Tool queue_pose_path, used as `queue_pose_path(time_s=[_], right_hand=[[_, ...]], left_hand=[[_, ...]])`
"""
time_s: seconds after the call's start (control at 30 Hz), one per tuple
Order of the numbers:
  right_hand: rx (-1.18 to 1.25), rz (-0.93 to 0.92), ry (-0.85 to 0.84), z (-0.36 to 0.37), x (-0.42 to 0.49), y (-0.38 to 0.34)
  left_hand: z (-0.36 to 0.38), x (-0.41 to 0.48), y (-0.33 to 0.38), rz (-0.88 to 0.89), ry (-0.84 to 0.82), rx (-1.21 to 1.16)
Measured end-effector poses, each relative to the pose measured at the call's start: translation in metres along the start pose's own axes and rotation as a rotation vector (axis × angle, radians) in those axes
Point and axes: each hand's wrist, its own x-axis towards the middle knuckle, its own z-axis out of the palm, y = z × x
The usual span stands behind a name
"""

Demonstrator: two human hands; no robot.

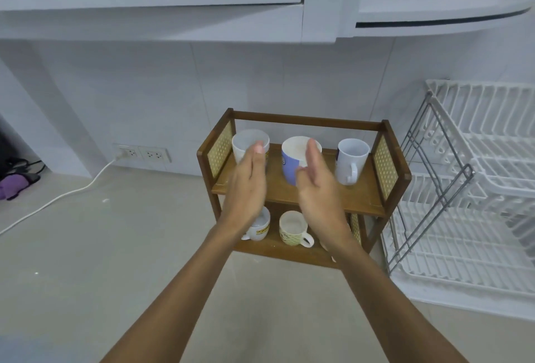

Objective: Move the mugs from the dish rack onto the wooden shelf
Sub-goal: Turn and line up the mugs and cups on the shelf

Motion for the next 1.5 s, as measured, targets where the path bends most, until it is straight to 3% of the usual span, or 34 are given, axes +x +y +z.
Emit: queue_pose_path(time_s=[0.13,0.37,0.8,0.93,1.13,1.23,1.5], right_hand=[[-0.004,0.077,0.011,-0.022,-0.009,0.022],[-0.047,0.171,-0.09,-0.001,-0.027,0.042],[-0.012,0.166,-0.082,0.007,-0.025,0.044],[0.025,0.129,0.04,-0.02,-0.029,0.042],[-0.046,0.124,0.231,-0.072,-0.013,0.05],[-0.042,0.181,0.208,-0.076,-0.003,0.056],[-0.013,0.244,0.136,-0.076,0.003,0.052]], left_hand=[[0.031,-0.012,-0.013,-0.08,-0.141,-0.024],[0.055,-0.003,-0.021,-0.125,-0.181,-0.076],[0.05,0.0,-0.02,-0.113,-0.188,-0.086],[0.055,-0.015,-0.008,-0.005,-0.125,-0.025],[0.104,-0.005,0.021,0.088,-0.304,0.038],[0.135,0.012,0.029,0.019,-0.386,0.052],[0.159,0.025,0.023,-0.123,-0.345,0.013]])
